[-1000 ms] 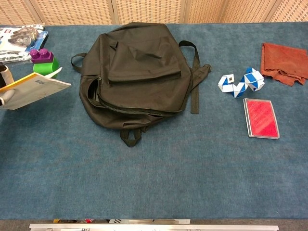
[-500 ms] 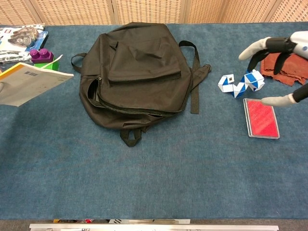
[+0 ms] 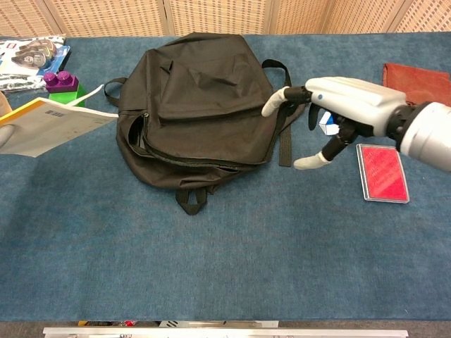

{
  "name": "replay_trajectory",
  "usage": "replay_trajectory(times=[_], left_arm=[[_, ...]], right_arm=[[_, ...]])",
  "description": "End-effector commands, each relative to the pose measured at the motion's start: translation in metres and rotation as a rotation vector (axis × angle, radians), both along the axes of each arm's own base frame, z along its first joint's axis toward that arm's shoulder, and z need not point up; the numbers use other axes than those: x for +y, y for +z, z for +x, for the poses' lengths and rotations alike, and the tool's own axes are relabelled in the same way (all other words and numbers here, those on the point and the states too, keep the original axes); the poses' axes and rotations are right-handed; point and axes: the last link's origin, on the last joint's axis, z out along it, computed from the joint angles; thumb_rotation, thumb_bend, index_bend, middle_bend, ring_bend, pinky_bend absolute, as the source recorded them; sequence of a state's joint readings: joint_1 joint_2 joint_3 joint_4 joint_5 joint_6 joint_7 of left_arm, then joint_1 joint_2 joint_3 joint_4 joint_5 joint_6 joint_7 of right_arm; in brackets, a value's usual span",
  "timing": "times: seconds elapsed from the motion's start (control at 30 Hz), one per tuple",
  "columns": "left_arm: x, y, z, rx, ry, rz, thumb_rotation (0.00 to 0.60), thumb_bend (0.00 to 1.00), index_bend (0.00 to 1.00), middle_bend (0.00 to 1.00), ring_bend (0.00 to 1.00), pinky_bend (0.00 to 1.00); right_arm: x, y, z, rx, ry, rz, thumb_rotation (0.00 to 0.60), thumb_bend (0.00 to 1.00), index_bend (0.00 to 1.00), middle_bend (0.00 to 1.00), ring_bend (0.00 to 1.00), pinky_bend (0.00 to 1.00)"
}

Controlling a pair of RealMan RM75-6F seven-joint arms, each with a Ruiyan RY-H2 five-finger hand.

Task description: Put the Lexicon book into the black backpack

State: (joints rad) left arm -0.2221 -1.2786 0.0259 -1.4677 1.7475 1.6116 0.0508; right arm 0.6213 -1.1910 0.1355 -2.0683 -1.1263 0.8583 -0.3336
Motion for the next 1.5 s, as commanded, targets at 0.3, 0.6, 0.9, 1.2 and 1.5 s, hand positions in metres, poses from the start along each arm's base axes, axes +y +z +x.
replay_trajectory(times=[0.3, 0.6, 0.9, 1.2, 1.5], left_arm=[[0.000, -0.003, 0.002, 0.002, -0.009, -0.011, 0.600, 0.35, 0.75, 0.63, 0.49, 0.59], [-0.001, 0.000, -0.002, 0.000, -0.001, -0.018, 0.600, 0.35, 0.75, 0.63, 0.49, 0.59], [-0.001, 0.000, -0.006, -0.009, 0.005, -0.027, 0.600, 0.35, 0.75, 0.63, 0.49, 0.59], [0.000, 0.000, -0.007, -0.026, 0.004, -0.038, 0.600, 0.35, 0.75, 0.63, 0.49, 0.59], [-0.001, -0.001, -0.004, -0.027, -0.004, -0.046, 0.600, 0.35, 0.75, 0.63, 0.49, 0.59]], right_arm=[[-0.028, -0.065, 0.024, 0.072, 0.003, -0.005, 0.600, 0.12, 0.26, 0.38, 0.25, 0.41], [-0.038, -0.107, 0.040, 0.106, 0.019, -0.004, 0.600, 0.12, 0.26, 0.38, 0.25, 0.41], [-0.043, -0.134, 0.055, 0.146, 0.051, -0.024, 0.600, 0.12, 0.26, 0.38, 0.25, 0.41], [-0.053, -0.140, 0.053, 0.179, 0.038, -0.050, 0.600, 0.13, 0.26, 0.38, 0.25, 0.41], [-0.065, -0.133, 0.049, 0.194, 0.013, -0.080, 0.600, 0.14, 0.26, 0.38, 0.25, 0.41]])
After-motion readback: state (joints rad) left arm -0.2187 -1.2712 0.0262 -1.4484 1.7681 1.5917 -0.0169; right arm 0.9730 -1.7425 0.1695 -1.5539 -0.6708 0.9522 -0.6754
